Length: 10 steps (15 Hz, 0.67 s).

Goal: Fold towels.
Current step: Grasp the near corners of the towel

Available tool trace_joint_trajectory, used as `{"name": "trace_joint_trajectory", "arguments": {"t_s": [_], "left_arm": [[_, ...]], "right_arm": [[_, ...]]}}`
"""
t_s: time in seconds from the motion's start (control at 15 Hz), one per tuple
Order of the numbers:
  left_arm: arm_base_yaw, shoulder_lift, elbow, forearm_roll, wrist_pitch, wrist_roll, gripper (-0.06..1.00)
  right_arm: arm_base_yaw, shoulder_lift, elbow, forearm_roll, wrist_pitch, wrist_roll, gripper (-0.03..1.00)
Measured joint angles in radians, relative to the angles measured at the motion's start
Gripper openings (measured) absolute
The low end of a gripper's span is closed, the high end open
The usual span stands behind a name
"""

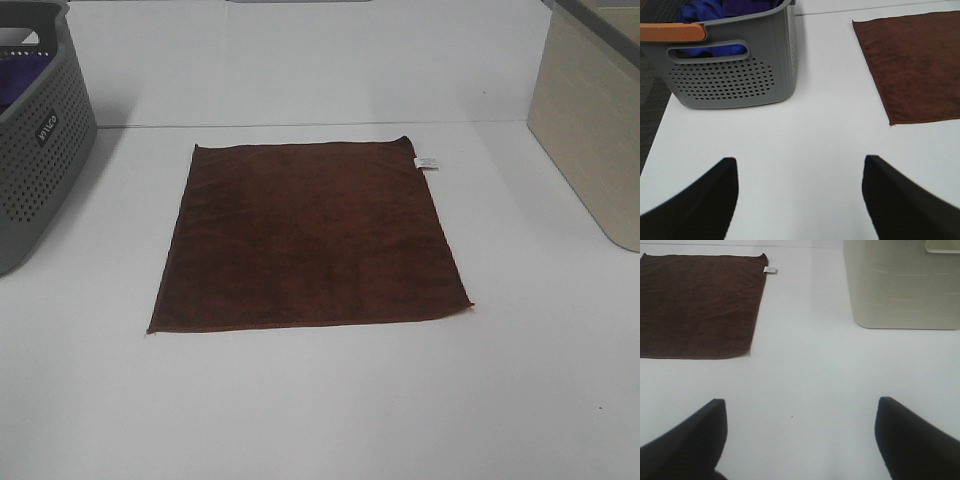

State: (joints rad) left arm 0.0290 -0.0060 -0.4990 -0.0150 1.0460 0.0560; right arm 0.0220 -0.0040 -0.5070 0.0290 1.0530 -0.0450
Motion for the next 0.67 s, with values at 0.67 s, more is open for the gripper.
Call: {"name": "trace_joint_trajectory", "arguments": {"t_s": [0.67], "left_arm": [[0.0,0.0,0.0,0.0,0.0,0.0,0.65]], "right_arm": [[0.0,0.0,0.0,0.0,0.0,0.0,0.78]]}}
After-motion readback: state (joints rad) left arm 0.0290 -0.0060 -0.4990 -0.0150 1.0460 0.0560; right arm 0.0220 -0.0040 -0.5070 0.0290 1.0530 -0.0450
